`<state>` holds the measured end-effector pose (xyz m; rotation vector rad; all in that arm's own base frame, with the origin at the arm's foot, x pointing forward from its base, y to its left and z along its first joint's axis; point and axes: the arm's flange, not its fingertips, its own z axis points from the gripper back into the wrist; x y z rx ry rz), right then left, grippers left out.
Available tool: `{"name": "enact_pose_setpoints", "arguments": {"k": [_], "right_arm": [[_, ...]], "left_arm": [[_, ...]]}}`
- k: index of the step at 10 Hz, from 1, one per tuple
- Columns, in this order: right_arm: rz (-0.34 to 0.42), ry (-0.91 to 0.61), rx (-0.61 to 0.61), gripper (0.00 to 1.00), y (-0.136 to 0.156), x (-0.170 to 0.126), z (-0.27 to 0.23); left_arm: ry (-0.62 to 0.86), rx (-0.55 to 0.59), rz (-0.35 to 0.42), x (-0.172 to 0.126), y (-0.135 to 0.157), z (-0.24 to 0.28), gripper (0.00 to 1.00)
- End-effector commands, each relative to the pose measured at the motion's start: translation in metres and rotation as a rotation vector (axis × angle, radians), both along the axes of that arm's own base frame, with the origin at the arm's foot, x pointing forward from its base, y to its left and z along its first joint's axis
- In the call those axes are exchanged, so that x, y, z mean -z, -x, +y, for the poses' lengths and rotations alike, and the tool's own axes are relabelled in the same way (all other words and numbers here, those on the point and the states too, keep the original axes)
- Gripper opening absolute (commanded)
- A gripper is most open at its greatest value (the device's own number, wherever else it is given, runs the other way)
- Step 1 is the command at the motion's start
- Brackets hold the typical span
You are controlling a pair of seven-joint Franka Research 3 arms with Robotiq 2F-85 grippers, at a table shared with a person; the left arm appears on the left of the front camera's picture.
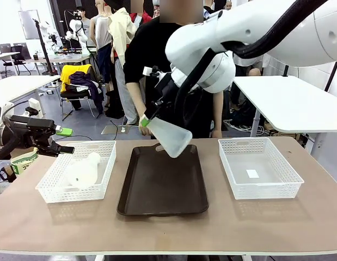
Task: Prepare the laboratory tools.
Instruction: Place the picked Big flask upright in the Handle tray as instructed by the person.
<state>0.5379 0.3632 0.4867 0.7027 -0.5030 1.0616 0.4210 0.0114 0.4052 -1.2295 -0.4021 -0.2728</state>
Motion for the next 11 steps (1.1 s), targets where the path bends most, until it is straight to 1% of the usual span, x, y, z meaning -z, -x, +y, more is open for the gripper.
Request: {"name": "enact_pose_setpoints", "arguments": {"k": [1, 2, 3, 4, 5, 6, 7, 8, 11], "right_arm": [[0.019, -0.206, -0.23, 0.0, 0.001, 0.022, -0.023], [0.003, -0.316, -0.313, 0.0, -0.003, 0.025, -0.028], [-0.012, -0.399, -0.368, 0.0, -0.008, 0.03, -0.033], [-0.029, -0.459, -0.412, 0.0, -0.011, 0.036, -0.038], [-0.048, -0.487, -0.45, 0.0, -0.012, 0.04, -0.041], [-0.057, -0.498, -0.465, 0.0, -0.013, 0.042, -0.043], [-0.007, -0.446, -0.342, 0.0, -0.017, 0.043, -0.042], [-0.057, -0.472, -0.45, 0.0, -0.011, 0.043, -0.043], [-0.057, -0.472, -0.45, 0.0, -0.011, 0.043, -0.043]], "left_arm": [[0.01, 0.0, -0.007, -0.001, 0.001, 0.001, 1.0], [0.01, 0.0, -0.007, -0.001, 0.001, 0.001, 1.0], [0.01, 0.0, -0.007, -0.001, 0.001, 0.001, 1.0], [0.01, 0.0, -0.007, -0.001, 0.001, 0.001, 1.0], [0.01, 0.0, -0.007, -0.001, 0.001, 0.001, 1.0], [0.01, 0.0, -0.007, -0.001, 0.001, 0.001, 1.0], [0.01, 0.0, -0.007, -0.001, 0.001, 0.001, 1.0], [0.01, 0.0, -0.007, -0.001, 0.001, 0.001, 1.0], [0.01, 0.0, -0.007, -0.001, 0.001, 0.001, 1.0]]}}
